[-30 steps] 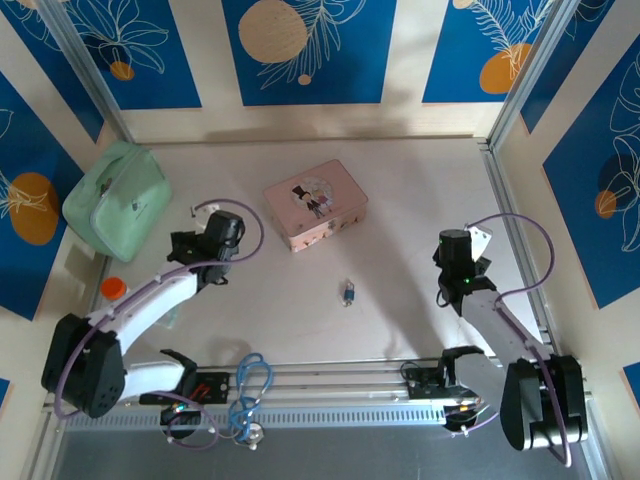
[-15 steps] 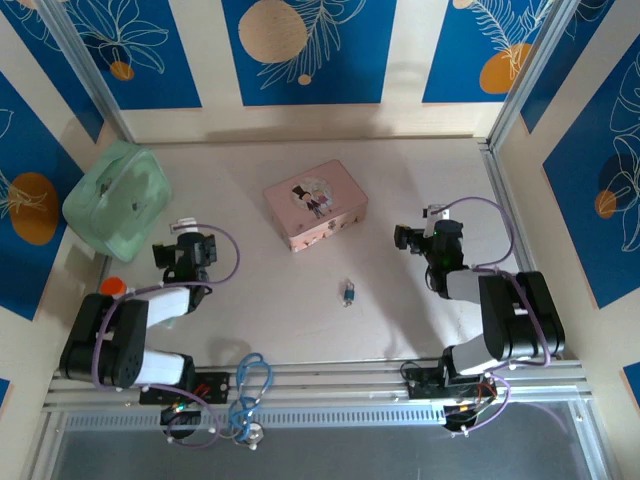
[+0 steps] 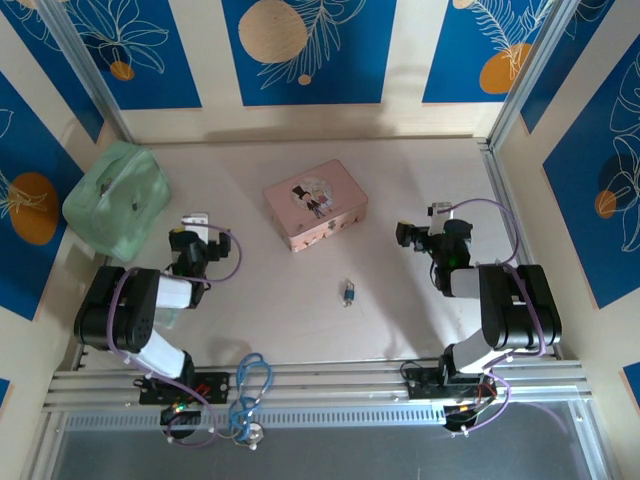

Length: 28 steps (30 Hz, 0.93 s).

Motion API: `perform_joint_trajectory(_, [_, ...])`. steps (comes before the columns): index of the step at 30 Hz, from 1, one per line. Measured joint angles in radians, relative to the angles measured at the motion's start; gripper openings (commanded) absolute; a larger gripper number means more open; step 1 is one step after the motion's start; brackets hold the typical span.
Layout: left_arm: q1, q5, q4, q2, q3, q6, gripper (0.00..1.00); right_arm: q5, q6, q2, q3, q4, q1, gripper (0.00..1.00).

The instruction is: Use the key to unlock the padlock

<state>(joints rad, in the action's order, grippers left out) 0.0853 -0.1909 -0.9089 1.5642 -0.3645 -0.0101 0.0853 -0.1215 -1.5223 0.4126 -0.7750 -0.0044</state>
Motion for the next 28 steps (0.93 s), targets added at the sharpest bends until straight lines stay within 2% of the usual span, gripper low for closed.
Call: perform_joint_trajectory(28, [0.0,0.052,-0.019,0.0,0.0,-0.023,0.99,0.0,0.003,0.0,0.0,-0.002,0.0,0.99])
